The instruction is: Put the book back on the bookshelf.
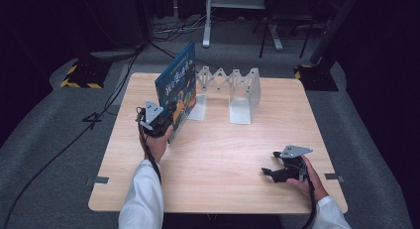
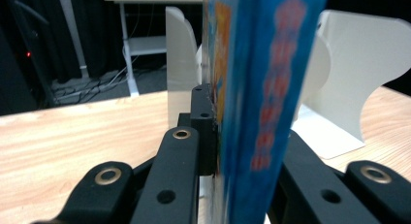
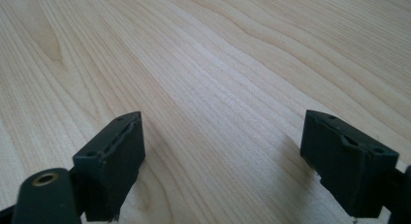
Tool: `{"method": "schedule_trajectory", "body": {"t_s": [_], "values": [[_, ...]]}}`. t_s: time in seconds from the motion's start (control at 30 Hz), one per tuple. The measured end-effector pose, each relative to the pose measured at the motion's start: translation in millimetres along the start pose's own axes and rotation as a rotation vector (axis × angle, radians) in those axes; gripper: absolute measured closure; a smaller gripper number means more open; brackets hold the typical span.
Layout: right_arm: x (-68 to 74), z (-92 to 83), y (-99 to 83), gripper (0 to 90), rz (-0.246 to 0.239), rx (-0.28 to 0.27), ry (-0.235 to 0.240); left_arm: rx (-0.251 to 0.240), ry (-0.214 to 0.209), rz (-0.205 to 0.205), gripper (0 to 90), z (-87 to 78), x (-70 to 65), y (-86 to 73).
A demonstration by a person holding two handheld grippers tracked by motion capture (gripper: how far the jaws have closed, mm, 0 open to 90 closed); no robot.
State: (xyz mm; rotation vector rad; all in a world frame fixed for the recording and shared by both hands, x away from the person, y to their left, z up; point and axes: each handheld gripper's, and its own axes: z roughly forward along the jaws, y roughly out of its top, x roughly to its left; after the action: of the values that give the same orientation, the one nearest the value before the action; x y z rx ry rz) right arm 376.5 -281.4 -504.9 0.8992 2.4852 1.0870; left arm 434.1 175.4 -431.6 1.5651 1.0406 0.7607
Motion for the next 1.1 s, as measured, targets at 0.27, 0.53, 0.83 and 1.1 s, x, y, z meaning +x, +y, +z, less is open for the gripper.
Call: {"method": "schedule_trajectory", "body": {"t_s": [0.27,0.53,0.83,1.1], "values": [[0.0,0.0,0.0,16.3,0.0,0.0,0.0,0.008,-0.014,0.005,80.8,13.6,-9.2,1.0],[-0.1,0.1,0.1,16.1,-0.001,0.001,0.0,0.002,-0.029,-0.059,78.1,31.1,-17.5,3.3],[-0.1,0.1,0.1,16.2,-0.001,0.001,0.0,-0.006,0.002,-0.151,77.2,38.9,-25.8,8.9],[-0.3,0.3,0.1,16.1,-0.002,-0.001,0.002,-0.028,0.008,-0.205,75.0,40.3,-30.4,9.4]]}}
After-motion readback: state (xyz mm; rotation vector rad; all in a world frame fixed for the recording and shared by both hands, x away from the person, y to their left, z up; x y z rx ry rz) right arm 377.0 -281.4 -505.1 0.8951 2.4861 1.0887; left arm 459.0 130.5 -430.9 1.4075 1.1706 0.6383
